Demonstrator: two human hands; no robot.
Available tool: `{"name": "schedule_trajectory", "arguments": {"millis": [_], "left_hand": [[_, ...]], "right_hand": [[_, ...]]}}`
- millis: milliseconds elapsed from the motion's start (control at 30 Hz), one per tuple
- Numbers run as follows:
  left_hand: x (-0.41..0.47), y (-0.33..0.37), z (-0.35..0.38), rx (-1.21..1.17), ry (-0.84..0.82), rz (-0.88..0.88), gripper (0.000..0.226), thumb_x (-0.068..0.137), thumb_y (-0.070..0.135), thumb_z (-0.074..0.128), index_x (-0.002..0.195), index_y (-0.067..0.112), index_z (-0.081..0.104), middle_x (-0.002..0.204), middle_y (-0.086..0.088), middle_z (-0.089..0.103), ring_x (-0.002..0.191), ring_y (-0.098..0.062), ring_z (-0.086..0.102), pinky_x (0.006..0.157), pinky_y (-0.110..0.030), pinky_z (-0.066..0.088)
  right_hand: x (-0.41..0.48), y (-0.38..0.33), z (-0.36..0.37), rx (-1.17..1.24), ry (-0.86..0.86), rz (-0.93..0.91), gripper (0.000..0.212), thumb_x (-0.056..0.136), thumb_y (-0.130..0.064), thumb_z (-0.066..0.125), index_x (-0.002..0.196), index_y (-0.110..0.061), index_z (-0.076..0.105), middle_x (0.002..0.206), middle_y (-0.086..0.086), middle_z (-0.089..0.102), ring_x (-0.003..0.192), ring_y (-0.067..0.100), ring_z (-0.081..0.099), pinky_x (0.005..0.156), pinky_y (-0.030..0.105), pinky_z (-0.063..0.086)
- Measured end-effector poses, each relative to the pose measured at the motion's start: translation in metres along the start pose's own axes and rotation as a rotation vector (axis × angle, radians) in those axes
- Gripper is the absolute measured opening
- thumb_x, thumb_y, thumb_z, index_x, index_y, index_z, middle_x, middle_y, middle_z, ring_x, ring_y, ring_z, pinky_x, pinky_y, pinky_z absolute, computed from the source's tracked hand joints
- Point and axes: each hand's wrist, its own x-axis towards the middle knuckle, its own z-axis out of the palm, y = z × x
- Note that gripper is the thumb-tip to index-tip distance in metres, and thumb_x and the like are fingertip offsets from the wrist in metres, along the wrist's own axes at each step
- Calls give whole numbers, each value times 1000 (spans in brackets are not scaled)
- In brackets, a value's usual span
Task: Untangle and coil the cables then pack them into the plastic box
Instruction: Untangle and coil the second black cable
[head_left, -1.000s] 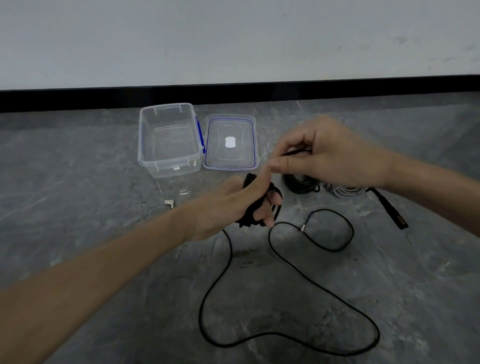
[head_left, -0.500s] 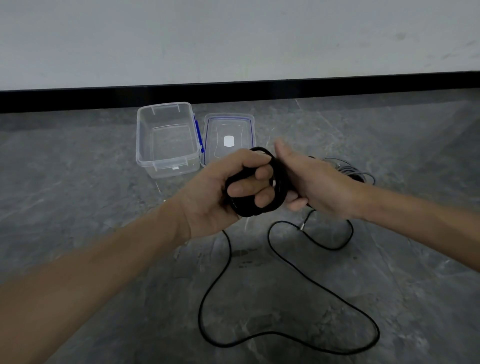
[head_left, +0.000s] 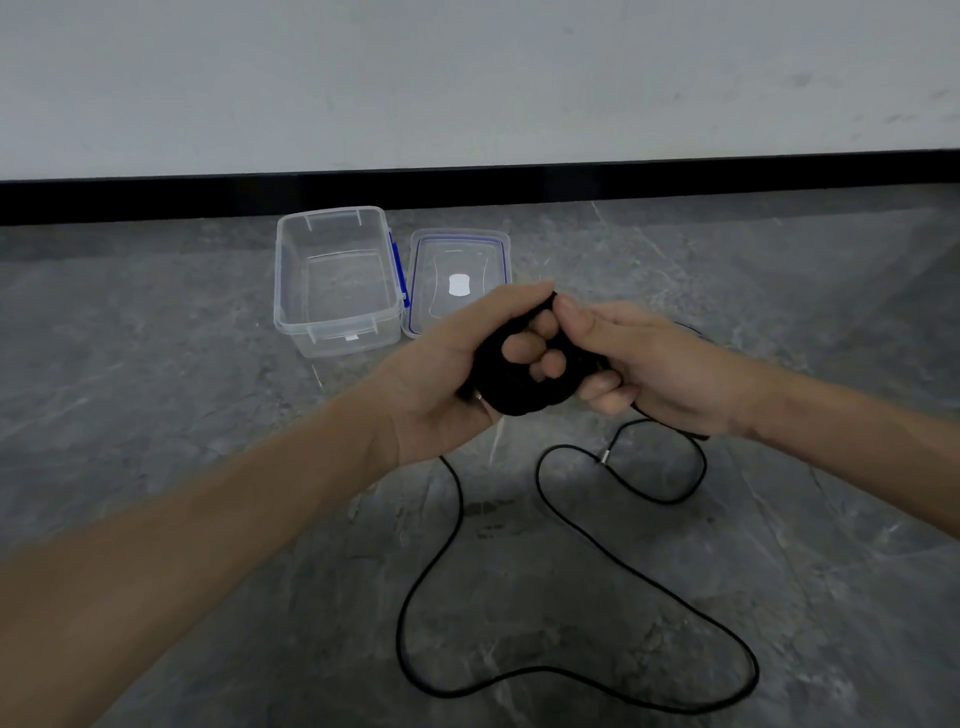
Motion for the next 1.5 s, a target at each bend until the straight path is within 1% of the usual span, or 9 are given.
{"name": "schedule_trajectory", "arguments": {"millis": [233, 500, 700, 800, 933, 1133, 1233, 1367, 1500], "left_hand": [[11, -10, -8, 276, 177, 75, 29, 86, 37, 60, 70, 13, 58, 60, 4, 55, 65, -5, 57, 70, -15, 50], [11, -27, -21, 436, 297, 142, 35, 86, 44, 54, 74, 11, 57, 64, 6, 55, 65, -7, 54, 71, -17, 50], [11, -26, -26, 383, 262, 80, 40, 79, 50, 56, 94, 14, 68, 79, 7, 67, 79, -6, 64, 86, -27, 54], [9, -26, -30, 398, 243, 34, 46, 82, 50, 55, 107, 13, 67, 85, 4, 70, 84, -8, 67, 86, -31, 54], [4, -26, -28, 380, 258, 58, 30, 92, 41, 49, 77, 17, 58, 64, 7, 56, 68, -7, 58, 70, -22, 53], [5, -22, -25, 299, 290, 90, 36, 96, 38, 48, 67, 20, 59, 59, 5, 47, 57, -8, 50, 67, -21, 51], [5, -20, -25, 258, 291, 85, 32, 92, 42, 51, 71, 18, 56, 56, 7, 45, 55, -8, 48, 70, -26, 50], [3, -20, -23, 250, 301, 79, 37, 94, 42, 50, 65, 23, 63, 55, 7, 44, 55, -9, 45, 70, -27, 51], [4, -18, -21, 227, 319, 87, 38, 94, 43, 51, 63, 23, 63, 56, 7, 44, 59, -11, 45, 75, -30, 54]], "right_hand": [[-3, 0, -6, -166, 104, -14, 31, 87, -44, 46, 88, -19, 64, 64, -12, 57, 52, 9, 17, 48, 25, 10], [3, 9, 4, -443, 239, -25, 40, 102, -31, 40, 91, 1, 62, 59, -1, 36, 41, 3, 30, 42, 10, 27], [7, 9, 3, -380, 240, -5, 34, 103, -25, 39, 88, -3, 60, 48, -16, 48, 39, 0, 42, 41, 11, 34], [8, 15, -2, -272, 181, 76, 34, 98, -38, 46, 91, -11, 64, 57, -12, 46, 44, 3, 27, 42, 18, 22], [7, 18, -9, -98, 54, 134, 37, 91, -45, 48, 98, -13, 65, 72, -13, 59, 56, 10, 22, 47, 21, 16], [7, 24, -17, -46, 16, 73, 34, 96, -42, 42, 85, -29, 71, 81, -10, 63, 57, 12, 30, 45, 18, 26], [5, 31, -26, -293, 35, 16, 32, 99, -35, 41, 85, -21, 66, 73, -7, 64, 55, 12, 38, 48, 22, 34], [3, 45, -36, -863, 148, -220, 33, 103, -29, 40, 76, -41, 54, 67, -14, 56, 65, 2, 51, 66, 18, 38], [6, 65, -45, -1409, 203, -166, 31, 100, -35, 38, 86, -15, 56, 84, 1, 44, 81, 19, 43, 76, 33, 40]]}}
